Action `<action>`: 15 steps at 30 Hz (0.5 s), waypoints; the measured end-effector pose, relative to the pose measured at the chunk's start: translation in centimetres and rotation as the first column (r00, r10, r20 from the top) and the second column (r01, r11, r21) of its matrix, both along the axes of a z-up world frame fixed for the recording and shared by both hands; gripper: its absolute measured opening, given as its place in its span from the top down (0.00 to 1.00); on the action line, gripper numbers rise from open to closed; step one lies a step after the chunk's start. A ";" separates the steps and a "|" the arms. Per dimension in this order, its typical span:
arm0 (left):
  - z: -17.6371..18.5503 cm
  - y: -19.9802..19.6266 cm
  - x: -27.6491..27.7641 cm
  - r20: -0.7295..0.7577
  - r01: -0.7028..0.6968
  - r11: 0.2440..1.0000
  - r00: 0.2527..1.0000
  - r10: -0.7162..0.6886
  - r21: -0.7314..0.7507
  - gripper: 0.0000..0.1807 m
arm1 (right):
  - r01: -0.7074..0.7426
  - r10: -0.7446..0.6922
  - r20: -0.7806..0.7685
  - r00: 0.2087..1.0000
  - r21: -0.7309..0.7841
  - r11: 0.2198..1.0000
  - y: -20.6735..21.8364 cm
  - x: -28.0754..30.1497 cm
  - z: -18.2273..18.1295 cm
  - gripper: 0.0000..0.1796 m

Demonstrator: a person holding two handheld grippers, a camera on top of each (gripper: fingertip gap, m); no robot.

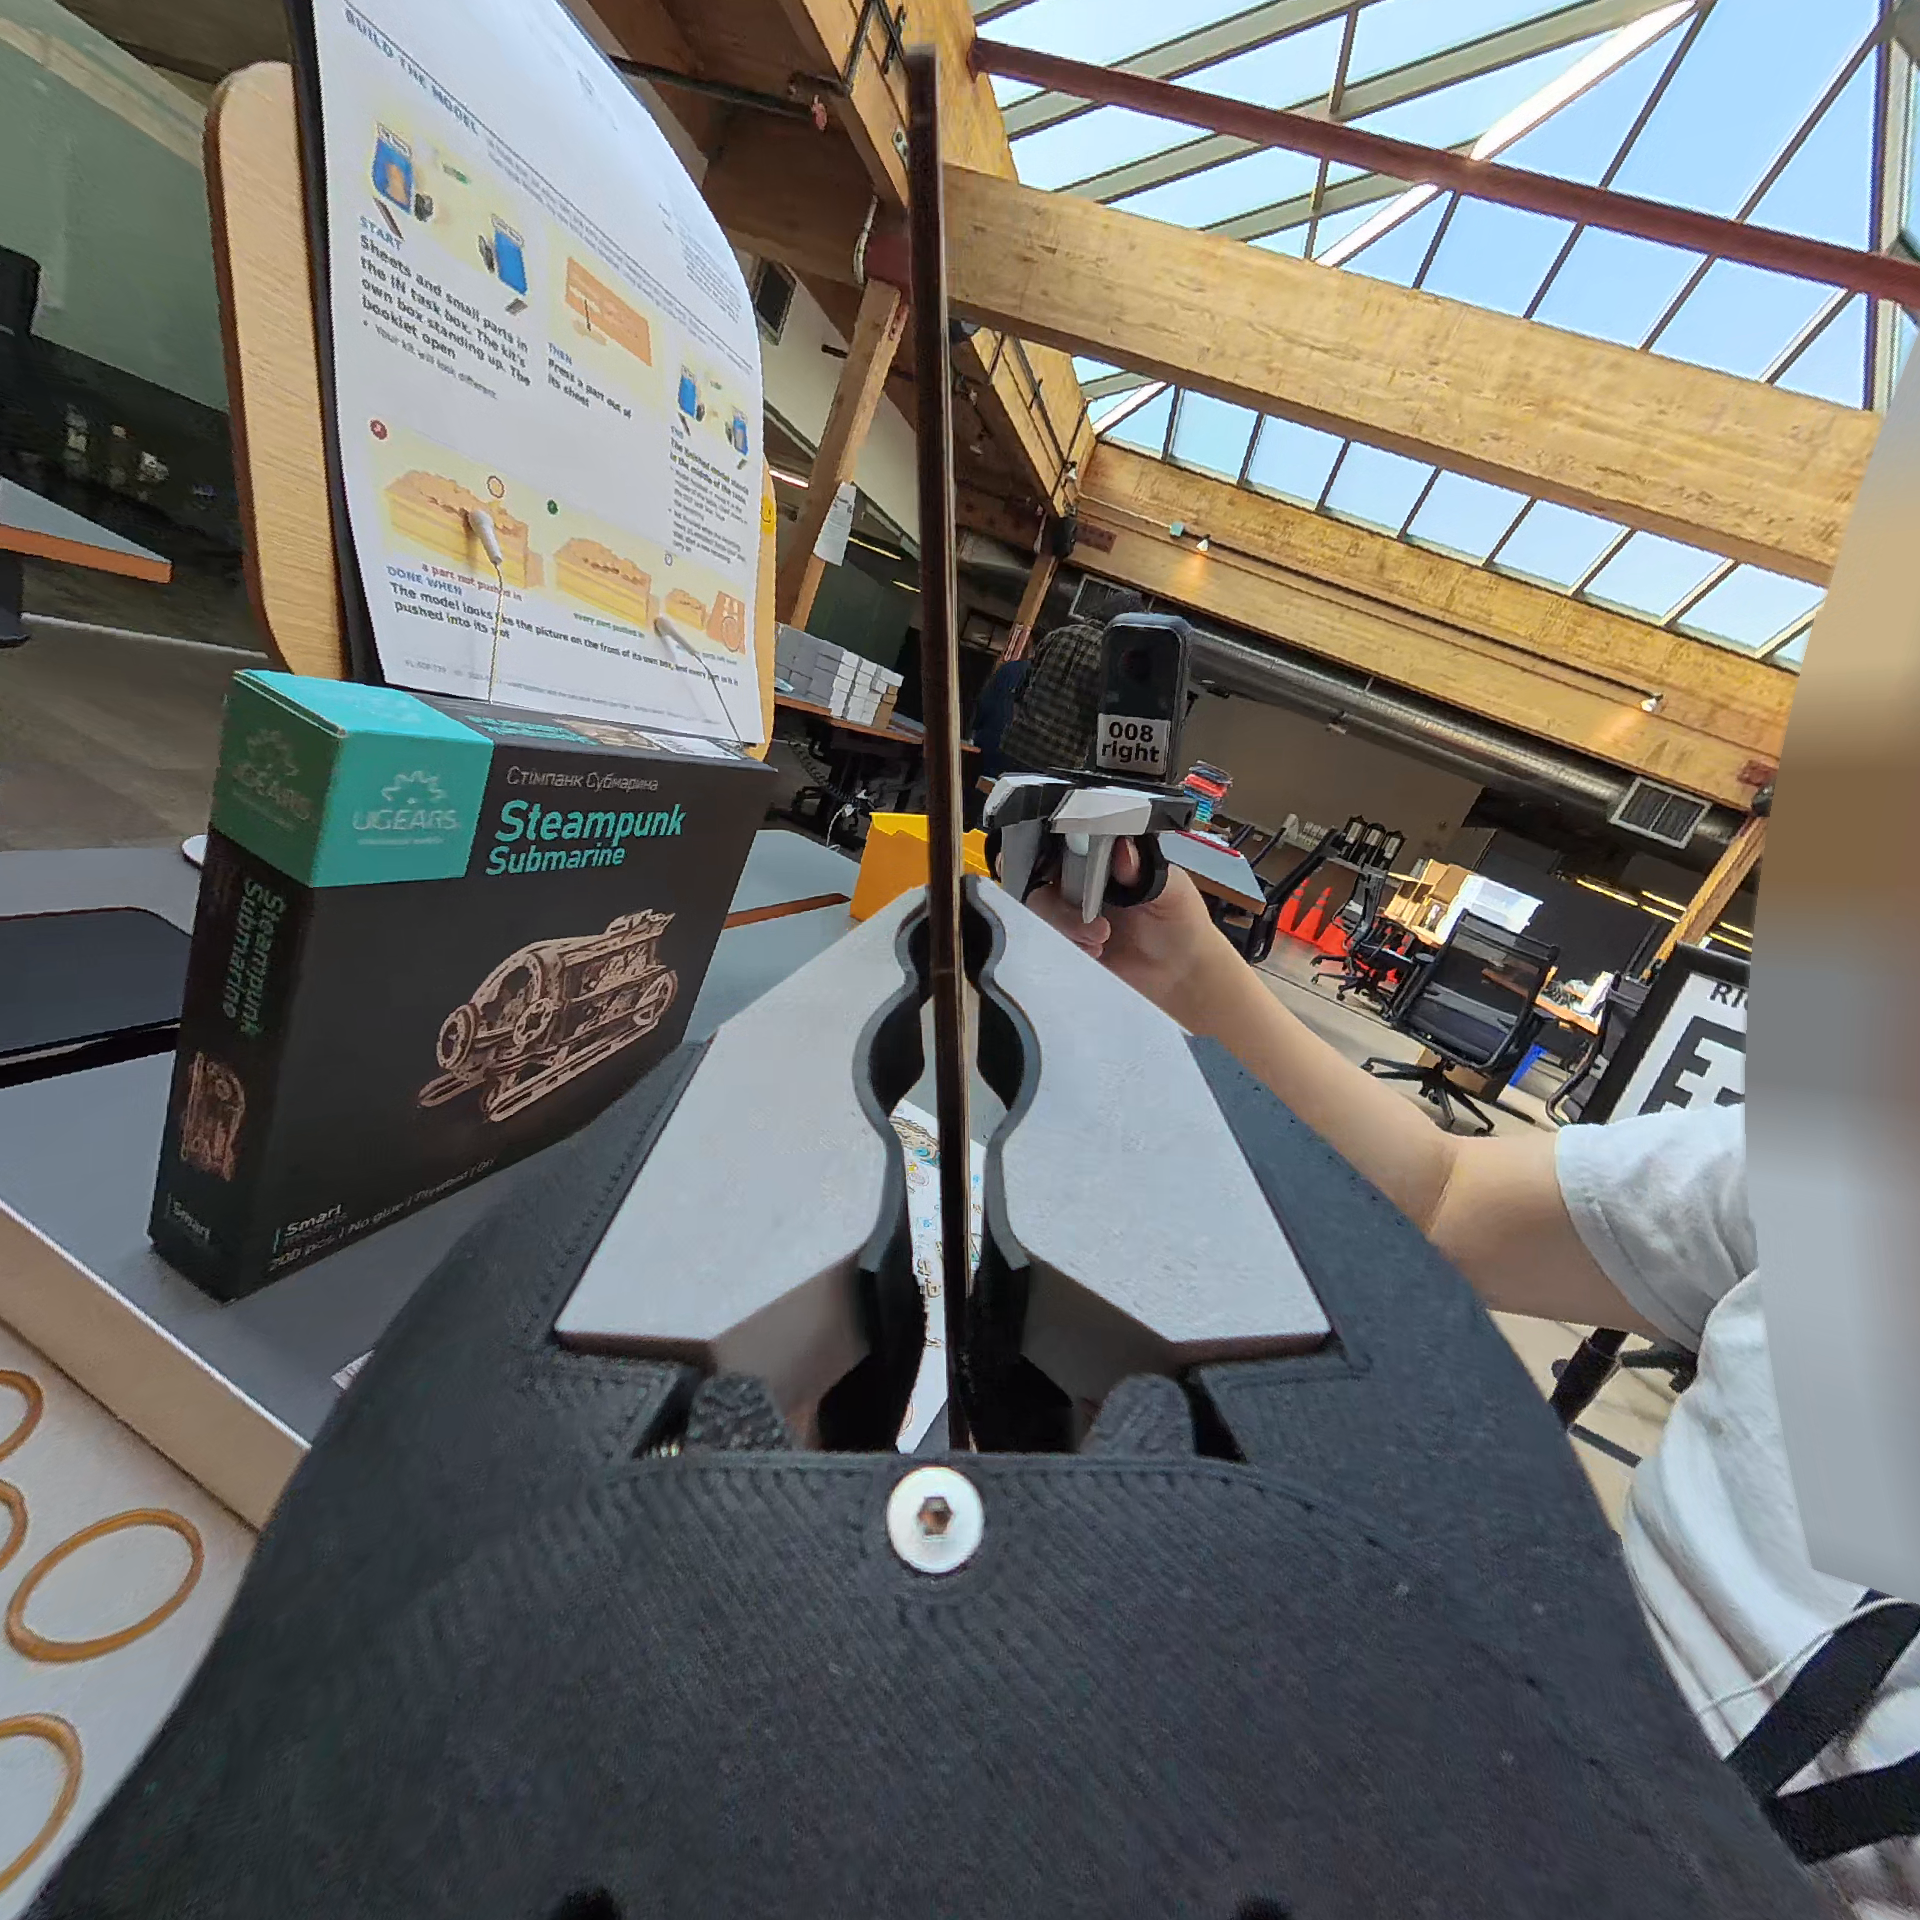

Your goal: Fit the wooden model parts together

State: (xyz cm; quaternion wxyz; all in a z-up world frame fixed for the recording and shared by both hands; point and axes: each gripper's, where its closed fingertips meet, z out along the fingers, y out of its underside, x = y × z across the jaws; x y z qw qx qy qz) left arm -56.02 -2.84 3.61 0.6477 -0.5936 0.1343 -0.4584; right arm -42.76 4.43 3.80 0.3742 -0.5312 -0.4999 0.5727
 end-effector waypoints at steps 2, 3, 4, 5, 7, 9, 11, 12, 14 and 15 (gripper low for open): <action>0.0 0.0 0.3 -0.003 0.008 1.000 1.000 -0.008 -0.002 1.00 | 0.002 -0.002 0.002 1.000 0.000 1.000 0.1 0.0 0.0 0.89; 0.0 0.0 0.3 -0.002 0.009 1.000 1.000 -0.009 -0.001 1.00 | 0.003 -0.003 0.001 1.000 0.001 1.000 0.1 0.1 0.0 0.89; 0.0 0.0 0.3 -0.001 0.008 1.000 1.000 -0.008 -0.001 1.00 | 0.004 -0.004 0.000 1.000 0.002 1.000 0.1 0.1 0.0 0.89; 0.0 0.0 0.2 0.002 0.006 1.000 1.000 -0.006 -0.001 1.00 | 0.005 -0.005 -0.001 1.000 0.001 1.000 0.1 0.1 0.1 0.89; 0.2 -0.1 -0.1 0.023 0.000 1.000 1.000 -0.001 0.003 1.00 | 0.006 -0.006 -0.001 1.000 0.001 1.000 0.1 0.2 0.1 0.89; 0.7 -0.2 -0.8 0.070 -0.003 1.000 0.998 0.002 0.011 1.00 | 0.008 -0.008 -0.003 1.000 -0.001 1.000 0.2 0.2 0.1 0.89; 1.1 -0.3 -1.5 0.121 -0.007 1.000 0.993 0.004 0.020 1.00 | 0.009 -0.009 -0.001 1.000 0.001 1.000 0.2 0.3 0.1 0.89; 1.3 -0.4 -1.9 0.138 -0.012 1.000 0.990 0.008 0.024 1.00 | 0.010 -0.010 0.001 1.000 0.003 1.000 0.3 0.2 0.0 0.89; 1.4 -0.4 -2.5 0.151 -0.026 0.999 0.988 0.022 0.027 1.00 | 0.013 -0.013 0.005 1.000 0.002 1.000 0.4 0.2 -0.1 0.89; 1.5 -0.4 -2.7 0.150 -0.032 0.999 0.988 0.028 0.028 1.00 | 0.014 -0.014 0.007 1.000 0.001 1.000 0.5 0.2 -0.2 0.89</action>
